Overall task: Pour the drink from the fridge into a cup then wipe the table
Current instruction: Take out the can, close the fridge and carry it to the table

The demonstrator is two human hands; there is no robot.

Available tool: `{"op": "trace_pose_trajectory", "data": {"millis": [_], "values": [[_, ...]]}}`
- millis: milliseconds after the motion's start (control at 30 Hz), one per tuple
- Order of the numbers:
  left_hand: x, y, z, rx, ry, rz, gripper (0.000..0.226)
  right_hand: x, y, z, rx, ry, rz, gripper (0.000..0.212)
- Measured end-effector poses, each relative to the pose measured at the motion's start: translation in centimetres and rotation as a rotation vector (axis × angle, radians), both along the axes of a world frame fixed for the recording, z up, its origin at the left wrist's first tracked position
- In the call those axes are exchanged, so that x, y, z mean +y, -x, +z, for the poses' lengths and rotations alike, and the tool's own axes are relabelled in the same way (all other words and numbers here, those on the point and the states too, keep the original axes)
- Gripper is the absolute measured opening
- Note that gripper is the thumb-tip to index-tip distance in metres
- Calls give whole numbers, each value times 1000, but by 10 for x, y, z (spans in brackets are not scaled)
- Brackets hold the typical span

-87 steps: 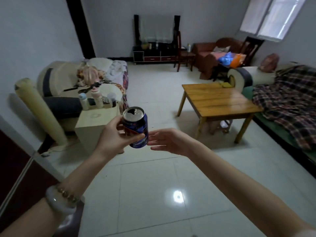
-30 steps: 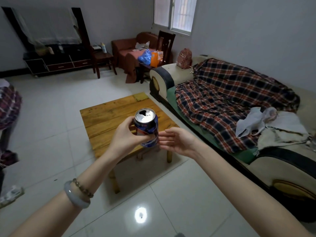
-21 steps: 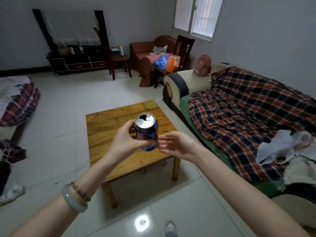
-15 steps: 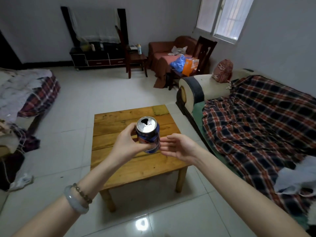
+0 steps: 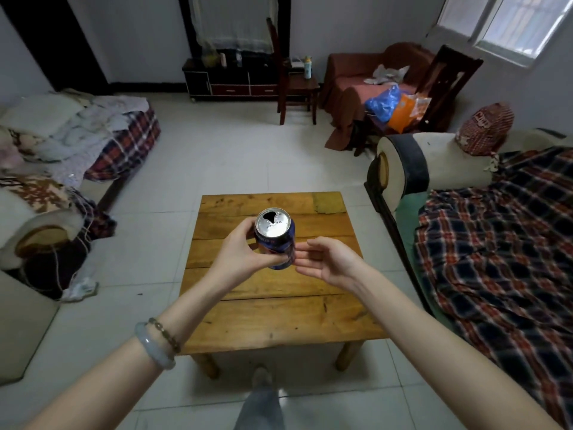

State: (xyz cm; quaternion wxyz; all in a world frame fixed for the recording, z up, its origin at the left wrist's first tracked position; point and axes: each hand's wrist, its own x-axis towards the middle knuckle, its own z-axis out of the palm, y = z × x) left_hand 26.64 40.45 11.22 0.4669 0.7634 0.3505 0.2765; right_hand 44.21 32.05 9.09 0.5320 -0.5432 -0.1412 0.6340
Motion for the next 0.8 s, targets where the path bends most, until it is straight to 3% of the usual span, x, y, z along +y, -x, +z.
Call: {"op": "trace_pose_trajectory", "data": {"millis": [400, 567, 800], "values": [[149, -50, -42, 112, -15, -52, 72, 148, -50, -42, -28, 73, 31, 25], [194, -70, -92, 124, 61, -18, 71, 189, -68, -74, -182, 81, 84, 25], [224, -92, -186, 178, 173, 8, 69, 231, -83, -162, -79, 177, 71, 29]]}}
